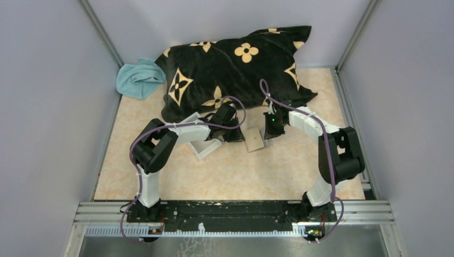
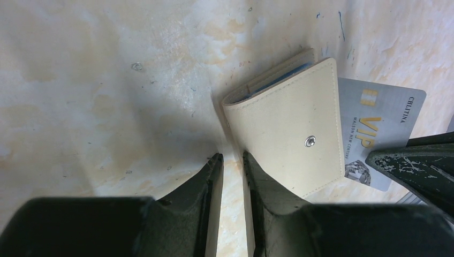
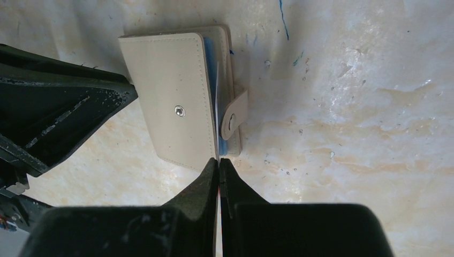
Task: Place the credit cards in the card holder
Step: Insert the credit card into the card holder.
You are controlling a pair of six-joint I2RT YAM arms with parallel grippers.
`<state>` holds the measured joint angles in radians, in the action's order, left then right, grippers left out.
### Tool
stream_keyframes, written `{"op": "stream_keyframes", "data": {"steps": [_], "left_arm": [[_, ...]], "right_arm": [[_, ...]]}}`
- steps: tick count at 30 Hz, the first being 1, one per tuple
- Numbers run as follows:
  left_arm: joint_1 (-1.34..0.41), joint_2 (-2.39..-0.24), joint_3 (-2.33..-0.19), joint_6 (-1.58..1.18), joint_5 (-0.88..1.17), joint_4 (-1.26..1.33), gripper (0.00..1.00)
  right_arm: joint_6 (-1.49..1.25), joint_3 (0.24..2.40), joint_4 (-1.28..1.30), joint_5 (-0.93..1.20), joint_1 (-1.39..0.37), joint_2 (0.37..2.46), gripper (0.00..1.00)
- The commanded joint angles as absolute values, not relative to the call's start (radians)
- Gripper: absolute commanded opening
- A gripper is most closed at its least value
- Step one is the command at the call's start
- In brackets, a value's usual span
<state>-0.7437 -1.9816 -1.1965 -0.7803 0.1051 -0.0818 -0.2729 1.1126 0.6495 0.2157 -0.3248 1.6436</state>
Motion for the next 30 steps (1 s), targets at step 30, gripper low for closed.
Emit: {"op": "stream_keyframes", "data": {"steps": [30], "left_arm": [[-0.733, -2.081, -1.112, -0.730, 0.018, -0.255, 0.27]], "right_arm": [[-0.275, 1.089, 0.594, 0.236, -0.310, 1.616, 0.00]]}}
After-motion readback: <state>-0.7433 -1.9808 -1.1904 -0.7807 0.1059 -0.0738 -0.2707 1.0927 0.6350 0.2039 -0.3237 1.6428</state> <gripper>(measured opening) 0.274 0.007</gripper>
